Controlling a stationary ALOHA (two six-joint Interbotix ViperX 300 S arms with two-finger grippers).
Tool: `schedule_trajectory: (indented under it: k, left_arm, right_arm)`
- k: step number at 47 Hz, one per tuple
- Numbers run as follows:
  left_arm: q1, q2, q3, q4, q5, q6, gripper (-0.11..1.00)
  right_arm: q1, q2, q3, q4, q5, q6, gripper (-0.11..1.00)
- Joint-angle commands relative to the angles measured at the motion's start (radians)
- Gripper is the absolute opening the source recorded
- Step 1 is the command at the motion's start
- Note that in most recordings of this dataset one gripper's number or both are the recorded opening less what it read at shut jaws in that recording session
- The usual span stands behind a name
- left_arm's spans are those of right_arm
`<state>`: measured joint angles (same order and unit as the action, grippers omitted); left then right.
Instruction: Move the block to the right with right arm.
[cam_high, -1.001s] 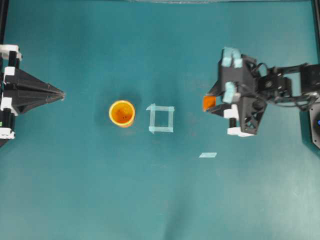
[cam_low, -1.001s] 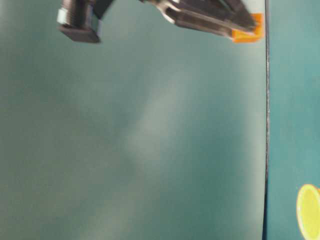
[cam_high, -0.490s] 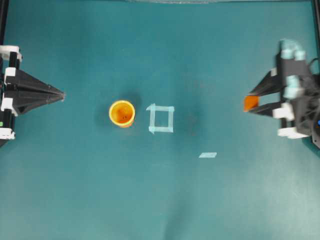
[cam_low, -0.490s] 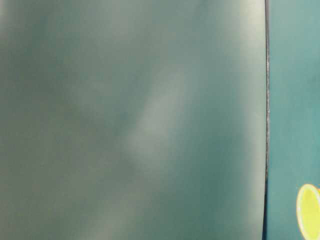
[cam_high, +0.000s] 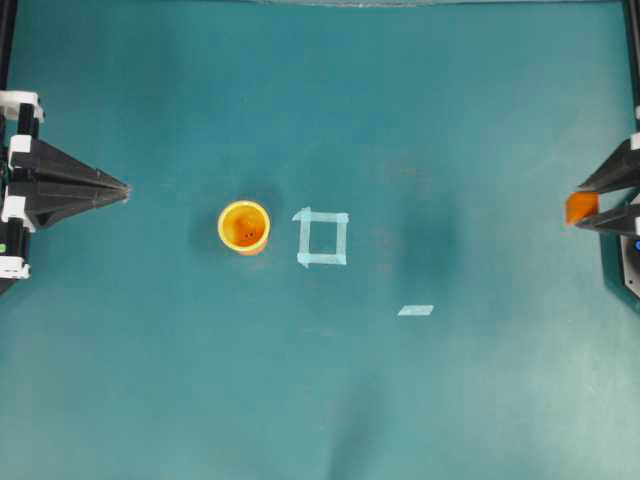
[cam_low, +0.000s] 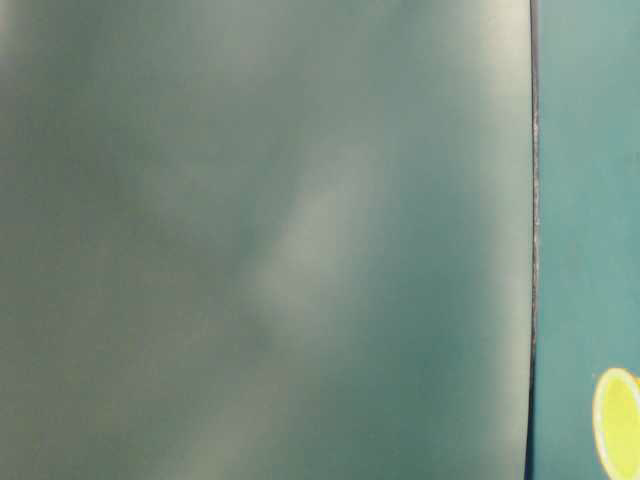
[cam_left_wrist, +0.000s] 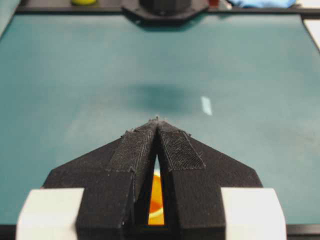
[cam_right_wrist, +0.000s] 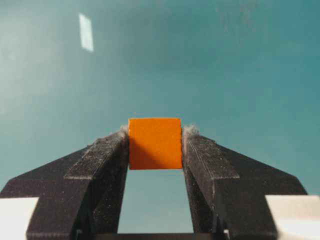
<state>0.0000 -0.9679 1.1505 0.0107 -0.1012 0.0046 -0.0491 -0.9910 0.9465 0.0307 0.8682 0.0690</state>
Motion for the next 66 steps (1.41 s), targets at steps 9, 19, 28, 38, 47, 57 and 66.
schedule_trajectory:
  k: [9, 19, 28, 38, 47, 57, 66]
  left_arm:
    - [0.002, 0.003, -0.029, 0.003, -0.005, 0.002, 0.0]
    - [0.0, 0.003, -0.028, 0.003, -0.005, 0.002, 0.0]
    - [0.0, 0.003, -0.029, 0.003, -0.005, 0.002, 0.0]
    - [0.0, 0.003, -0.029, 0.003, -0.005, 0.002, 0.0]
    - [0.002, 0.003, -0.029, 0.003, -0.005, 0.002, 0.0]
    - [0.0, 0.003, -0.029, 0.003, -0.005, 0.002, 0.0]
    - [0.0, 0.003, -0.029, 0.003, -0.005, 0.002, 0.0]
  right_arm:
    - [0.0, -0.092, 0.018, 0.006, 0.078, 0.006, 0.41]
    - [0.0, -0.164, 0.012, 0.006, 0.184, 0.006, 0.41]
    - [0.0, -0.212, 0.014, 0.006, 0.227, 0.02, 0.41]
    - [0.0, -0.225, 0.018, 0.006, 0.232, 0.026, 0.41]
    - [0.0, -0.225, 0.02, 0.006, 0.232, 0.026, 0.41]
    - [0.0, -0.225, 0.02, 0.006, 0.232, 0.028, 0.41]
    - [0.0, -0.224, 0.02, 0.006, 0.232, 0.028, 0.41]
